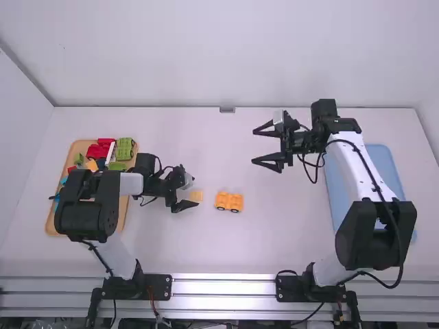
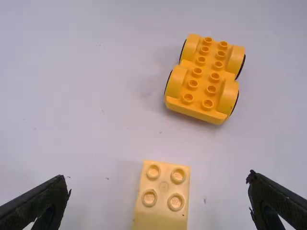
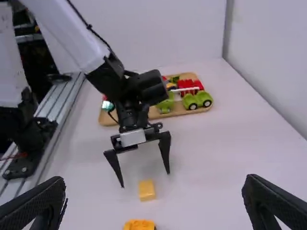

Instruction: Assemble lego blocks to make yellow taxi

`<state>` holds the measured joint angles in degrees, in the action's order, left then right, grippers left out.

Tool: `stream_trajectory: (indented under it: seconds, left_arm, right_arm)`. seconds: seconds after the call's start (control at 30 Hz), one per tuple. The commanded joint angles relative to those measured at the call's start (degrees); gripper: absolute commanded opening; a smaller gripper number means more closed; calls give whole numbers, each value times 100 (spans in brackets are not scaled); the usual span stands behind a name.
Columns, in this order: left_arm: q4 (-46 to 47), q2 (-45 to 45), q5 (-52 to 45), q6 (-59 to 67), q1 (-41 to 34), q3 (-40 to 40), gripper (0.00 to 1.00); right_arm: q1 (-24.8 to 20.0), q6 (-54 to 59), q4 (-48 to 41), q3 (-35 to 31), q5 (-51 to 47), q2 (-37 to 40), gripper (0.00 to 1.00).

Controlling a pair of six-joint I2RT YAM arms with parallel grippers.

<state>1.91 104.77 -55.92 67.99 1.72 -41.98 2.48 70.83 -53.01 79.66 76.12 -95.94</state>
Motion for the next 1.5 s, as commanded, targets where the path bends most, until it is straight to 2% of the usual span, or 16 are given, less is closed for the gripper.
stream_trajectory:
  seconds: [0.0,0.17,0.23,0.33,0.4,0.47,0.53,0.57,0.73,0.77,0.83,0.93,1.03,1.13,1.2,1.47]
  left_arm:
    - [-48,-24,-162,57,-11,37,99]
    - [-57,223,146,87,-11,4,99]
    - [-39,289,264,103,-11,-35,99]
    - [-33,326,352,96,-9,-68,99]
    - [225,352,94,492,55,-79,99]
    - [354,400,-31,876,55,-72,98]
    - [339,522,-57,1047,42,-70,94]
    - [304,570,-48,1038,26,-72,93]
    - [-7,772,-153,975,-20,-114,86]
    - [-7,800,-234,1016,13,-153,80]
    - [-7,802,-372,1161,11,-168,74]
    - [-144,802,-339,1141,-70,-136,66]
    - [-391,813,-299,911,-131,-83,57]
    - [-511,866,-116,715,-136,-72,53]
    - [-463,881,-105,699,-140,-70,47]
    - [-389,966,114,699,-103,-70,46]
  right_arm:
    - [297,986,-179,127,-4,-7,98]
    - [380,1978,-979,81,-404,-7,98]
    - [186,2597,-1248,-109,-175,-7,98]
    - [-144,2769,-1134,-455,142,-7,98]
    - [-566,2754,-697,-1056,551,-7,98]
    - [-732,2638,-345,-1388,608,-7,98]
    - [-846,2028,461,-1821,621,-9,98]
    - [-852,1694,846,-1971,608,-9,98]
    - [-656,-1008,3858,-2833,94,-7,98]
    - [-549,-1904,4734,-3045,-291,-7,98]
    - [-422,-2848,5777,-3331,-763,7,98]
    - [-313,-3539,6708,-3622,-1110,13,98]
    - [-275,-4000,7313,-3810,-1217,13,98]
    - [-284,-4271,7495,-3845,-1182,13,98]
    - [-286,-4395,7490,-3845,-1180,13,98]
    - [-44,-4404,7530,-3845,-1104,13,99]
